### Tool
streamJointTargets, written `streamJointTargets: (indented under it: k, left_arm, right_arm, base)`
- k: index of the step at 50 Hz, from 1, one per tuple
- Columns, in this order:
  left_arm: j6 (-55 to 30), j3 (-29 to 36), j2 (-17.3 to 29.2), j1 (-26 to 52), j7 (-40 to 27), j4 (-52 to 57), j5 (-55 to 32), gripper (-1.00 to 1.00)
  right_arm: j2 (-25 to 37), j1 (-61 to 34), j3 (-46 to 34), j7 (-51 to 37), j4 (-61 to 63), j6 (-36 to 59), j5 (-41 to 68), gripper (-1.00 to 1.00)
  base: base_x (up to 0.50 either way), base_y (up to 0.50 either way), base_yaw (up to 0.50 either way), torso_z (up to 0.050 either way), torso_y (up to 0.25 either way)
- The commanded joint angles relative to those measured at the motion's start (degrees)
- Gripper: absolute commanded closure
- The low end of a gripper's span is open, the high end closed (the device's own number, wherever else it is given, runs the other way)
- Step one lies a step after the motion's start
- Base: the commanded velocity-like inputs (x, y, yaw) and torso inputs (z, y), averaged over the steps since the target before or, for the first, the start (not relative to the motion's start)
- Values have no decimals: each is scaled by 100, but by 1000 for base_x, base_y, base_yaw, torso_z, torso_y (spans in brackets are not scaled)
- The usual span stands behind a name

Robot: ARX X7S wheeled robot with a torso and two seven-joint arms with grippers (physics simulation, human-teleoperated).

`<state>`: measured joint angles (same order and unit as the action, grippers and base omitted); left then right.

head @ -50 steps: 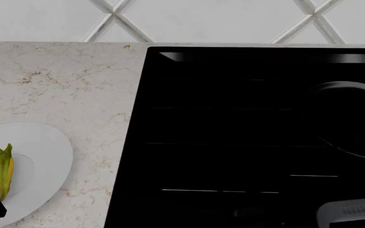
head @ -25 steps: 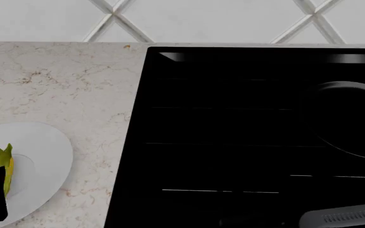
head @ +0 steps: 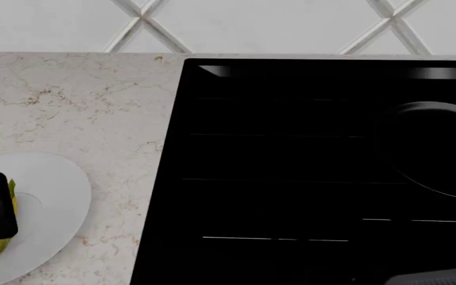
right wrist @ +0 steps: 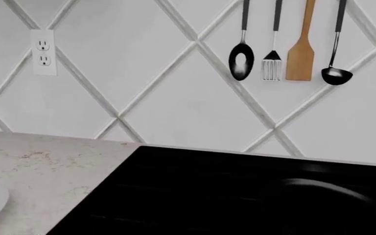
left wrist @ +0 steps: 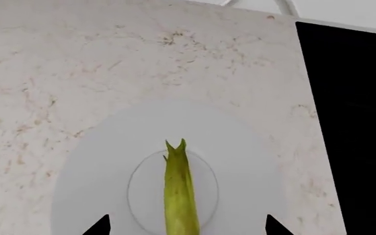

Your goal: Pick the corn from the plate and place it in the pan.

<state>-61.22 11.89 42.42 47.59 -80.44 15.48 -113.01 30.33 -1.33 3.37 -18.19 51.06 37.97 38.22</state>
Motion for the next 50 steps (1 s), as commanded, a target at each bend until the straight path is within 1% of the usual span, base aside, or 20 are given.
streamJointTargets:
  k: [1, 7, 18, 24, 50]
  left_arm:
    - [282, 94, -286, -33, 106, -347, 534, -100]
    - [373, 141, -343, -86, 176, -500, 806, -100]
    - [403, 293, -482, -61, 204, -648, 918, -100]
    - [422, 338, -481, -65, 340, -792, 1078, -100]
    - [472, 478, -494, -204, 378, -849, 1150, -100]
  right_arm:
    - [81, 129, 129, 11, 40, -47, 96, -100]
    - [111, 134, 154, -11, 57, -20, 158, -100]
    - [134, 131, 180, -76, 112, 10, 252, -100]
    - [127, 178, 186, -88, 91, -27, 245, -100]
    - [158, 319, 209, -126, 99, -133, 287, -100]
  base:
    - [0, 0, 0, 0, 0]
    - [0, 0, 0, 0, 0]
    - [0, 0, 0, 0, 0]
    - [0, 0, 0, 0, 0]
    - [0, 0, 0, 0, 0]
